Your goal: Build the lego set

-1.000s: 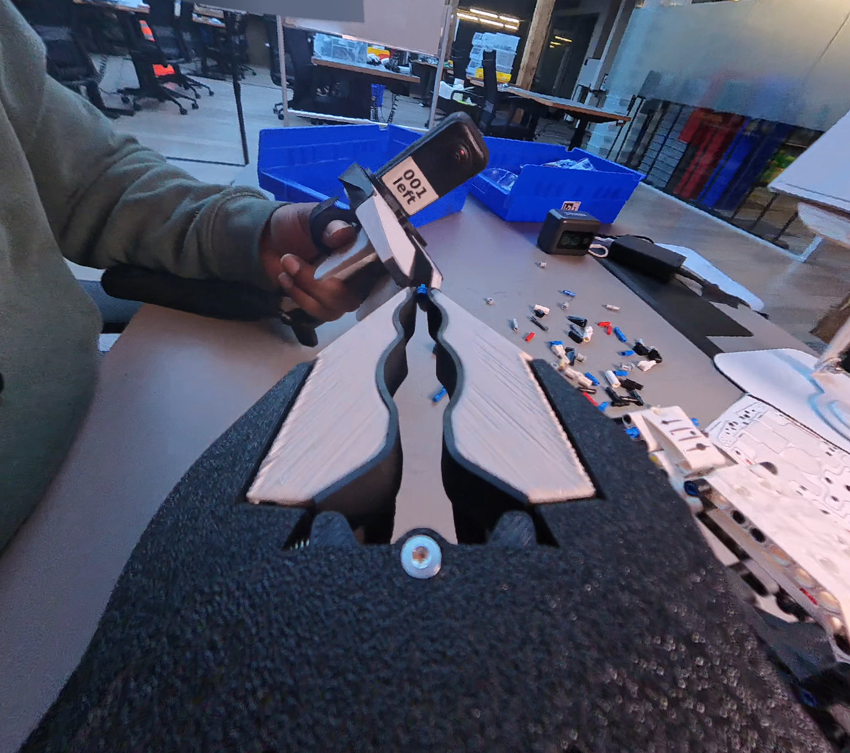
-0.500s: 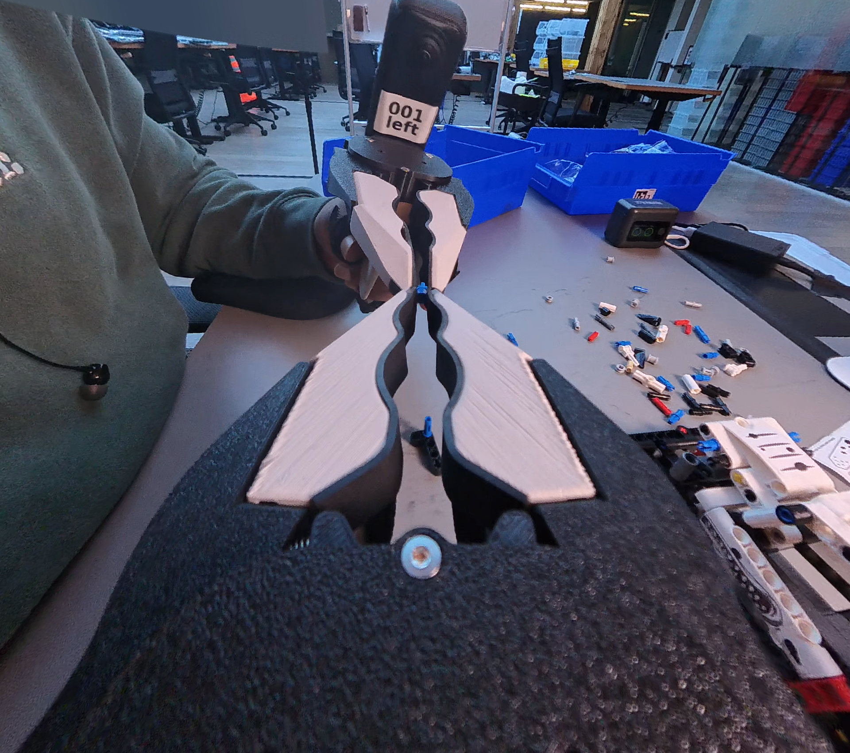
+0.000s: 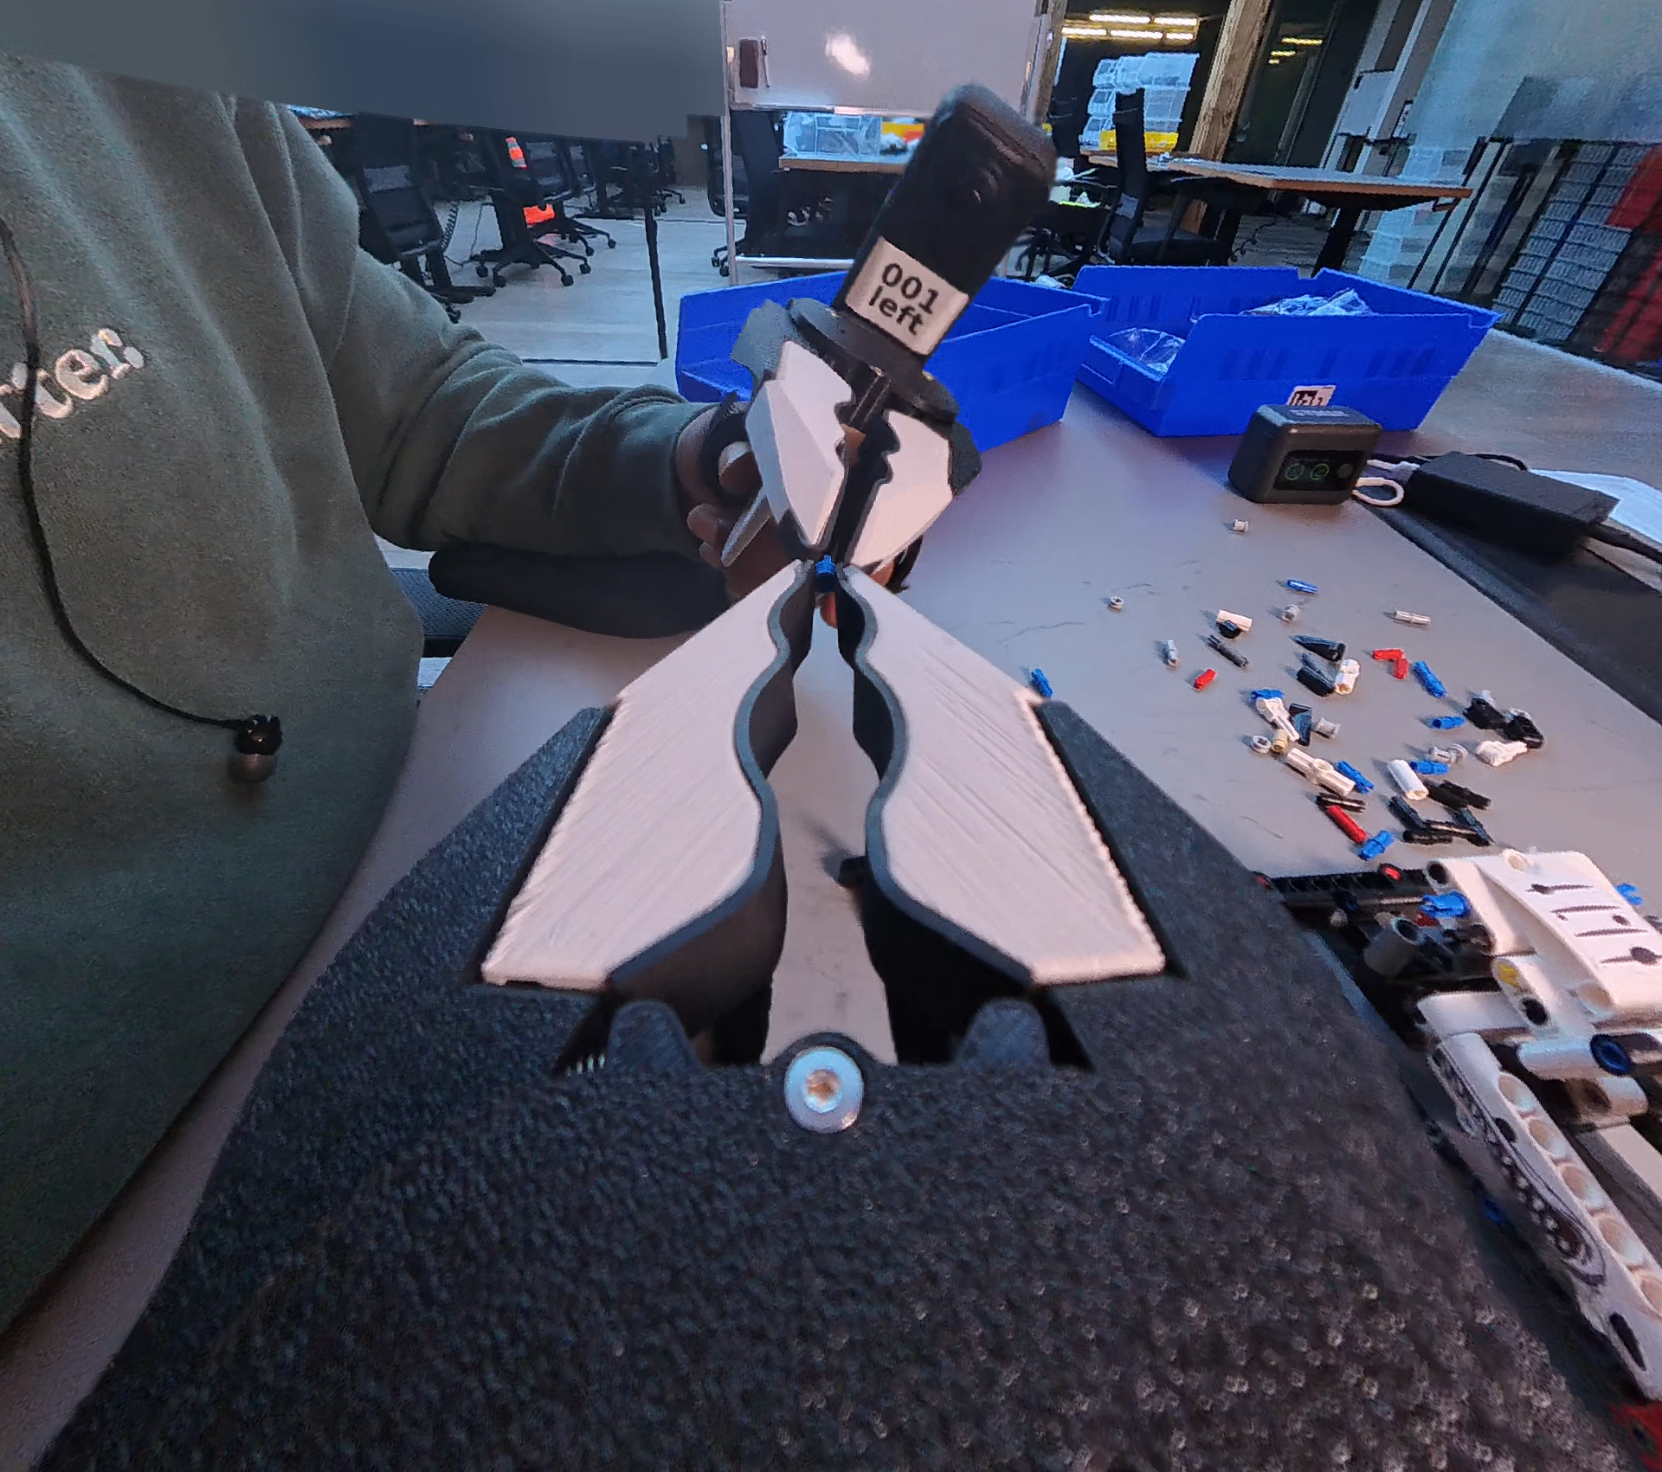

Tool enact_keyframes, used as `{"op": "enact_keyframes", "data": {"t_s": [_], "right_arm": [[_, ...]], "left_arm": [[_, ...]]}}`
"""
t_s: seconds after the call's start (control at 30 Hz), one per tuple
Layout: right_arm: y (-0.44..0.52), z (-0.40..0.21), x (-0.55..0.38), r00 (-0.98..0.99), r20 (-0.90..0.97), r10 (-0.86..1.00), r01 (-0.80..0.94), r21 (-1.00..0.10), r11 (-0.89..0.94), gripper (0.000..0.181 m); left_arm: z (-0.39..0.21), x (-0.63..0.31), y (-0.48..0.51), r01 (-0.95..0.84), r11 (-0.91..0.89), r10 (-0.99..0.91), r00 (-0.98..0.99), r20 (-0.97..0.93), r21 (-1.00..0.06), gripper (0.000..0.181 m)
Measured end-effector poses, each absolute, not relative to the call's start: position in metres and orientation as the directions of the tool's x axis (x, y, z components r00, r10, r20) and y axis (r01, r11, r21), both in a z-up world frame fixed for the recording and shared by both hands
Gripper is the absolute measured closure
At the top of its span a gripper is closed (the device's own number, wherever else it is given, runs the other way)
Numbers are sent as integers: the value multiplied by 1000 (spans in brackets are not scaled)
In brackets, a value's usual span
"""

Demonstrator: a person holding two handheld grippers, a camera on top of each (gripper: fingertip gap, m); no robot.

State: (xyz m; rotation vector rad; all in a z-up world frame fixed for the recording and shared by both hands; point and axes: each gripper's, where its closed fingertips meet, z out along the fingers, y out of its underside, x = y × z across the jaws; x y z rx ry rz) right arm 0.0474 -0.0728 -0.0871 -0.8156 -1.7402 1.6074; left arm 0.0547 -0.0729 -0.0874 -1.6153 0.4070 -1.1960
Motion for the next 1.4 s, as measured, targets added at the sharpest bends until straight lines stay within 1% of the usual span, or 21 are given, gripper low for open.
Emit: {"op": "enact_keyframes", "data": {"t_s": [0.17,0.3,0.37,0.63,0.83,0.9,0.93,0.97,1.0,1.07,1.1,1.13,1.17,1.23,1.4], "right_arm": [[-78,-87,49,-594,156,789,-33,-985,169,177],[-79,-90,50,-578,238,780,-57,-966,252,177],[-80,-91,51,-568,277,775,-66,-954,293,177],[-83,-94,53,-557,356,751,-88,-924,373,177],[-84,-95,53,-549,381,744,-93,-912,399,177],[-79,-100,51,-555,346,756,-42,-920,390,178],[-75,-103,49,-555,320,768,-9,-925,379,178],[-72,-108,46,-559,290,777,34,-928,371,178],[-65,-117,43,-558,262,787,98,-921,377,178],[-53,-143,40,-579,210,788,250,-874,416,177],[-48,-157,39,-594,173,786,324,-843,430,177],[-44,-169,39,-607,136,783,382,-814,437,177],[-44,-181,40,-629,89,772,441,-777,449,178],[-43,-195,38,-650,72,756,495,-715,494,178],[-48,-208,37,-681,29,731,565,-615,551,178]], "left_arm": [[-86,55,-78,402,-567,-700,225,678,-719,178],[-87,57,-80,427,-654,-651,102,752,-624,178],[-88,58,-80,432,-680,-630,68,773,-592,177],[-91,60,-82,419,-727,-596,9,803,-544,177],[-93,59,-81,429,-748,-568,-19,823,-507,177],[-98,56,-76,444,-736,-559,26,828,-511,176],[-101,53,-72,447,-717,-563,81,823,-534,176],[-106,48,-67,440,-690,-568,163,807,-575,177],[-114,42,-63,408,-660,-569,276,774,-631,173],[-141,25,-58,231,-609,-556,557,617,-759,166],[-154,18,-59,114,-596,-557,654,512,-795,164],[-166,15,-62,10,-593,-567,705,427,-805,162],[-176,12,-63,-67,-592,-570,740,358,-803,160],[-193,14,-65,-163,-598,-585,758,288,-785,159],[-210,27,-71,-298,-585,-640,741,204,-754,154]]}}
